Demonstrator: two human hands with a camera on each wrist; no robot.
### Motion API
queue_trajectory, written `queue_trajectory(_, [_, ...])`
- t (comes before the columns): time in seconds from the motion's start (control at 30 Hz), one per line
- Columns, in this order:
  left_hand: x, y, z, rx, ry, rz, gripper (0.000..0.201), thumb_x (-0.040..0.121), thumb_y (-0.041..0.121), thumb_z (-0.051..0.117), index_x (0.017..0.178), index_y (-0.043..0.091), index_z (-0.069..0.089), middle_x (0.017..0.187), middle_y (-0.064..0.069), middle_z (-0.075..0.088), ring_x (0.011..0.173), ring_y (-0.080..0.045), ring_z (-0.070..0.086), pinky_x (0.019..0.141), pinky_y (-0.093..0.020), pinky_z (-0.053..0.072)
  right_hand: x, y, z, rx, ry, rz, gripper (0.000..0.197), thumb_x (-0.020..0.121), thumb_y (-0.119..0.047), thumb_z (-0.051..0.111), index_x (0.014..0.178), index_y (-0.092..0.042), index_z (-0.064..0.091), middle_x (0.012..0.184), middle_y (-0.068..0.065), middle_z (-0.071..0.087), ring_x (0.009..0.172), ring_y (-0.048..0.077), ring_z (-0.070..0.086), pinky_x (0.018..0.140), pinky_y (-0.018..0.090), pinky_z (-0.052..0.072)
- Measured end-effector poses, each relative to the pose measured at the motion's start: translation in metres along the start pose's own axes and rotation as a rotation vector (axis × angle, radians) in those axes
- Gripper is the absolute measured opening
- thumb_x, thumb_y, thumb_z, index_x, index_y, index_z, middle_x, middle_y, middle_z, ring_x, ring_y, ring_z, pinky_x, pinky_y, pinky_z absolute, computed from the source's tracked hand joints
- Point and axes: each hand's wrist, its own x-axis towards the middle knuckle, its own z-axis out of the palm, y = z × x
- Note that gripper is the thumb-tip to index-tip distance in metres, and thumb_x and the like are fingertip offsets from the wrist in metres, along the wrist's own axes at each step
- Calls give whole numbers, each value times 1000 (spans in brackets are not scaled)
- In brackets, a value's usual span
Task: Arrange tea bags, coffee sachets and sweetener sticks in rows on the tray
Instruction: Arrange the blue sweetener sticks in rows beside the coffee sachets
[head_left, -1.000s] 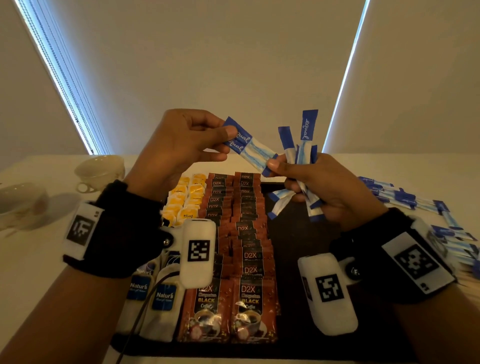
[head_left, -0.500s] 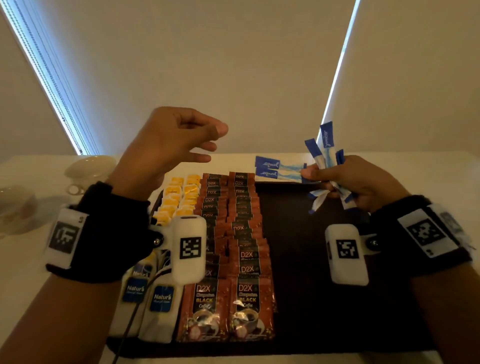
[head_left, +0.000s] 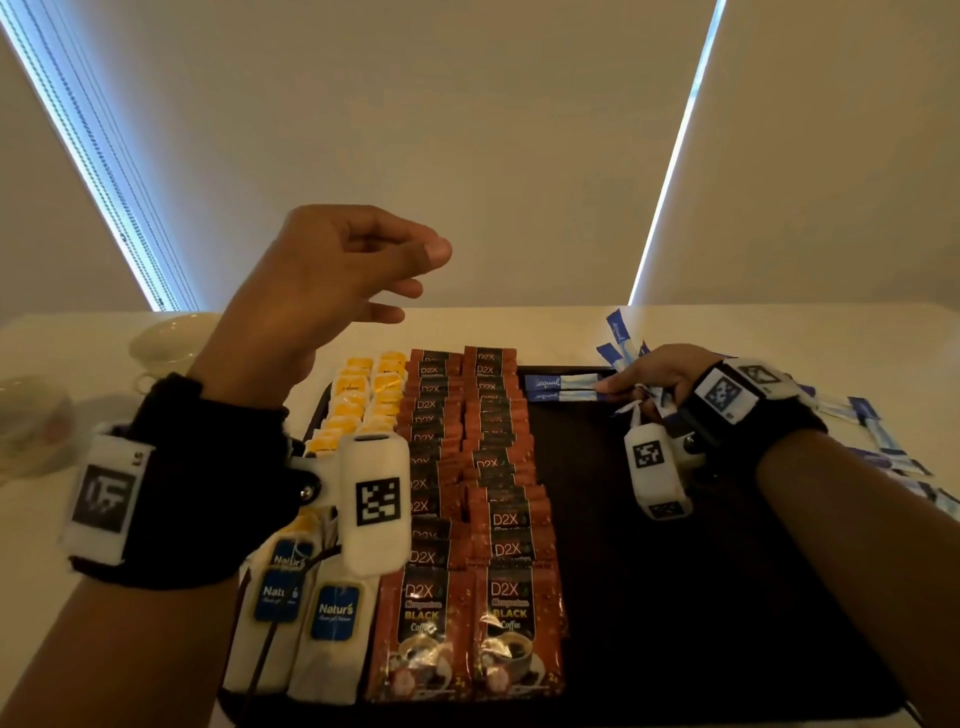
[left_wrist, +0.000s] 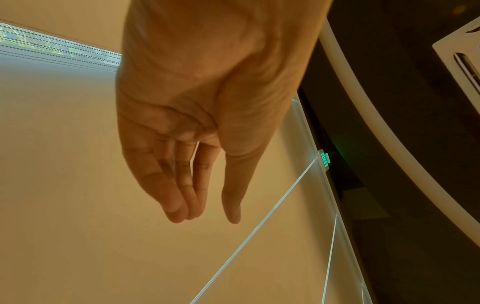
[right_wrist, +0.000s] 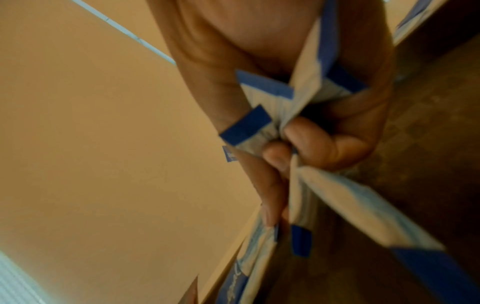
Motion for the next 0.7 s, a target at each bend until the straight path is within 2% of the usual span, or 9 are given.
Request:
queue_trajectory(0.03, [0, 0, 0, 5, 0, 0, 21, 78, 35, 68, 96, 24, 69, 92, 6, 71, 77, -4, 68, 60, -15, 54, -4, -4, 3, -11, 16, -5, 94, 19, -23, 94, 107, -3, 67, 106, 11, 70, 52, 12, 48, 45, 25, 40])
queue_trajectory(0.07, [0, -1, 0, 10, 0, -1, 21, 78, 35, 68, 96, 24, 69, 92, 7, 71, 76, -3, 68, 59, -14, 54, -15, -9, 8, -14, 35, -8, 79, 35, -22, 93, 107, -2, 67, 102, 10, 71, 52, 12, 48, 44, 25, 40])
queue_trajectory(0.13, [1, -2, 0, 23, 1, 1, 20, 78, 35, 68, 95, 25, 70, 91, 7, 71, 75, -2, 68, 57, -13, 53, -31, -17, 18, -28, 78, -25, 41, 64, -17, 84, 96, -1, 65, 79, 8, 68, 49, 13, 48, 40, 23, 39])
queue_trajectory(0.17, [1, -2, 0, 31, -1, 0, 20, 78, 35, 68, 95, 25, 69, 90, 7, 71, 75, -2, 67, 56, -13, 52, -32, -18, 20, -39, 102, -44, 31, 69, -16, 81, 90, -2, 63, 71, 7, 62, 49, 14, 48, 41, 23, 40])
queue_trajectory(0.33, [2, -4, 2, 55, -12, -14, 23, 77, 37, 67, 96, 25, 69, 91, 8, 71, 75, -1, 67, 55, -13, 50, -17, -16, 22, -82, 195, -135, 39, 65, -19, 84, 91, 0, 61, 84, 13, 63, 75, 24, 57, 72, 34, 49])
queue_trajectory(0.47, [2, -5, 4, 76, -15, -13, 23, 77, 38, 68, 96, 25, 69, 92, 7, 71, 75, -1, 67, 55, -13, 50, -19, -11, 20, -31, 215, -158, 31, 64, -15, 84, 80, -2, 60, 82, 13, 61, 69, 22, 55, 58, 29, 44])
queue_trajectory(0.6, [3, -5, 5, 86, -9, -15, 26, 77, 37, 68, 99, 23, 69, 93, 6, 71, 75, -2, 67, 55, -12, 50, -23, -8, 16, 75, 194, -214, 25, 64, -11, 83, 77, -2, 64, 82, 13, 69, 78, 25, 64, 70, 34, 54])
queue_trajectory(0.63, [3, -6, 4, 92, -9, -12, 25, 78, 37, 68, 99, 23, 69, 93, 6, 70, 76, -3, 67, 56, -13, 50, -29, -9, 15, 151, 177, -249, 19, 69, -8, 80, 76, -2, 63, 78, 12, 70, 71, 21, 67, 65, 29, 56])
queue_trajectory(0.7, [3, -6, 5, 109, -18, -8, 21, 80, 36, 67, 97, 24, 69, 93, 6, 70, 76, -2, 67, 56, -13, 49, -45, -11, 15, 348, 121, -347, 11, 80, -10, 72, 79, -4, 63, 77, 9, 71, 48, 7, 61, 43, 18, 49])
